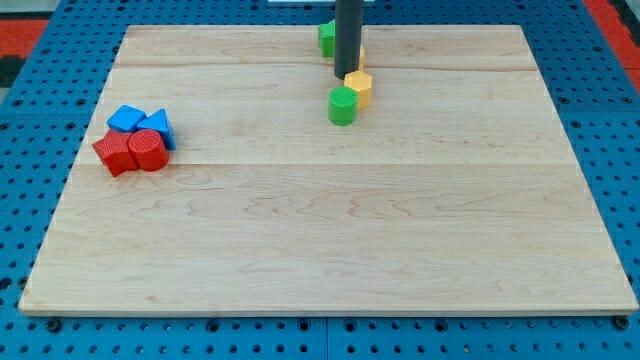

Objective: Move green star into green circle

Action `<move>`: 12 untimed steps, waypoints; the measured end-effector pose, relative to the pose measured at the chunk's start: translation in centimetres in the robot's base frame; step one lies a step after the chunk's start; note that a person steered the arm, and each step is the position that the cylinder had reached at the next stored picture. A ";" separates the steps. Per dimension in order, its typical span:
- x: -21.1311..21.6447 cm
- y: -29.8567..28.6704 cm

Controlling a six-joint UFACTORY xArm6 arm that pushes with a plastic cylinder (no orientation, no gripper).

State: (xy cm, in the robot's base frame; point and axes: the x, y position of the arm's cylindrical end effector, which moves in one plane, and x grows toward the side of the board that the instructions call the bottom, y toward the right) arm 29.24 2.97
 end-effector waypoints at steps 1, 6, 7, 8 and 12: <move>2.4 -3.9; 3.1 -3.0; 2.1 -9.4; -1.1 -10.5; -9.8 -4.7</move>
State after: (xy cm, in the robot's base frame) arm 19.41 -1.72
